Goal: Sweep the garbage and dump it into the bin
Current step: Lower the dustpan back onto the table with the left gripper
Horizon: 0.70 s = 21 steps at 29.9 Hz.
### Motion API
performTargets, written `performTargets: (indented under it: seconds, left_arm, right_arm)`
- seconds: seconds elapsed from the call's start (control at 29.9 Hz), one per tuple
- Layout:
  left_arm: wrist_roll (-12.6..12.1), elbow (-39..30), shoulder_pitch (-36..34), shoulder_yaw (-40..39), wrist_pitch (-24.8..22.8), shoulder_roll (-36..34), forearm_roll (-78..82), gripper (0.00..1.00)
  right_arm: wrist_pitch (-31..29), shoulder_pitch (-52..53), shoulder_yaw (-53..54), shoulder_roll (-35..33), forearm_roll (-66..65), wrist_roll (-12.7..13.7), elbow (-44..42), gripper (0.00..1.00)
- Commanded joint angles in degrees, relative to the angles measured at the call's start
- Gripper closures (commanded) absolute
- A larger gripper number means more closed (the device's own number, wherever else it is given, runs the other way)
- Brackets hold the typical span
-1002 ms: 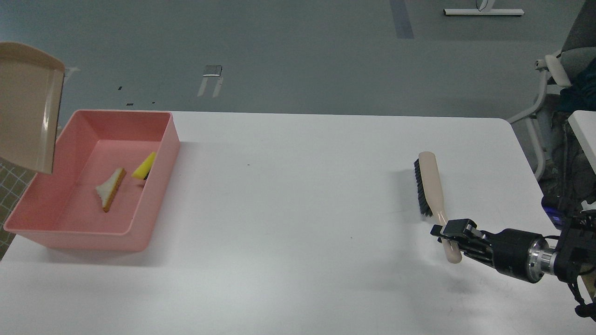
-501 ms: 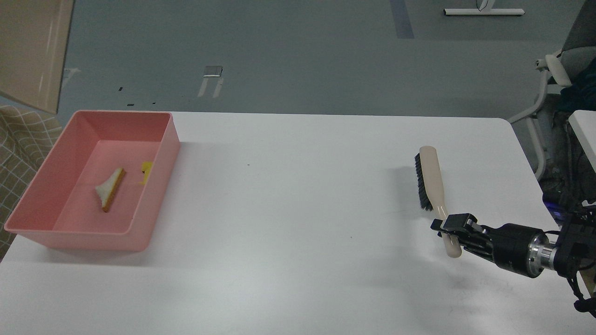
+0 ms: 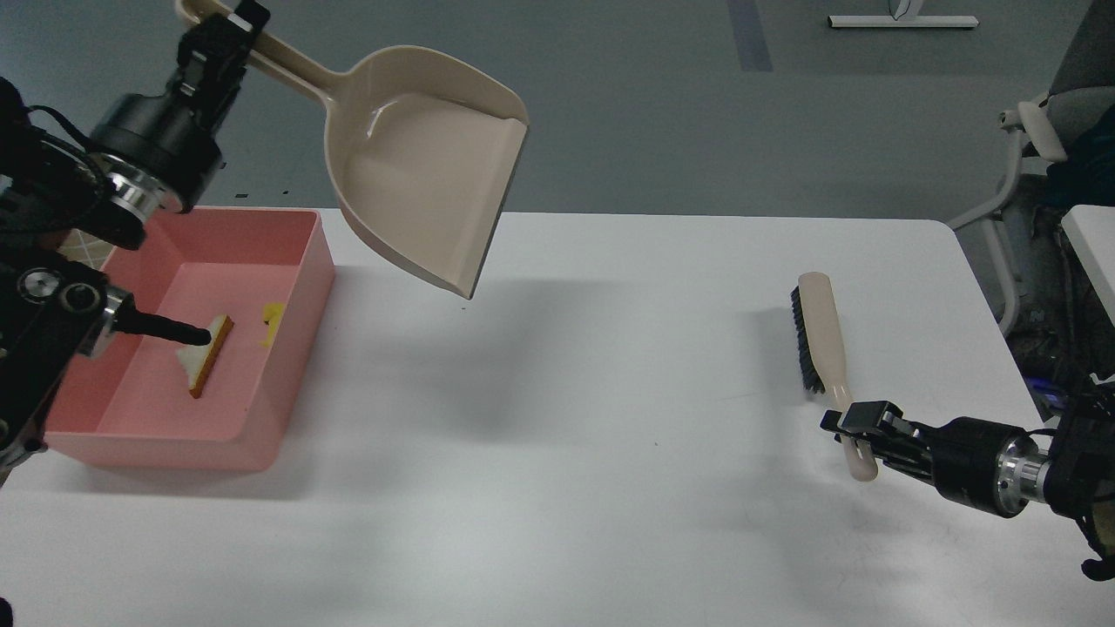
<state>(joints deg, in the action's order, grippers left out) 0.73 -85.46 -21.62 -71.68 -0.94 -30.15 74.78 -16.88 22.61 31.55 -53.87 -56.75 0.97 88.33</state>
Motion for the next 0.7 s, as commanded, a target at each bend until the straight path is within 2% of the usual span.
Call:
performTargets:
  seconds: [0.0,0.13,0.2,0.33,0.47,0.6,0.67]
  left_arm:
    - [-1.7,3.1,0.3,2.0,0.3,10.4,-0.1,1.0]
    - [-1.5,7.1,0.4,3.0,3.1,17.8,0.0,1.0]
    - [-1.1,10.0,0.4,4.0,6.6,20.7,0.1,1.0]
    - [-0.2,11.5,0.5,8.4,11.7,22.0,0.5,1.0]
    - [3.1,14.1,0.5,17.9,22.3,21.3,0.5,1.0]
    - [5.6,15.8,0.6,22.5,27.9,21.4,0.7,1.0]
    - [6.2,17.6,0.6,24.4,28.9,21.8,0.8,1.0]
  right_arm:
    - [0.0,0.0,0.0,-0.3,-0.1,0.0,-0.1,1.0]
    - [-0.1,-0.2,-0.1,-0.4,0.0,-0.1,-0.1,1.0]
    - [-0.1,-0.2,-0.1,-0.4,0.0,-0.2,0.0,1.0]
    - [-0.1,-0.3,-0.1,-0.4,0.0,-0.2,0.0,1.0]
    - [-0.1,-0.3,-0.1,-0.2,0.0,-0.2,0.1,1.0]
    - [-0.1,-0.4,-0.1,-0.1,0.0,-0.2,0.0,1.0]
    - [-0.1,-0.3,-0.2,-0.1,0.0,-0.2,0.1,1.0]
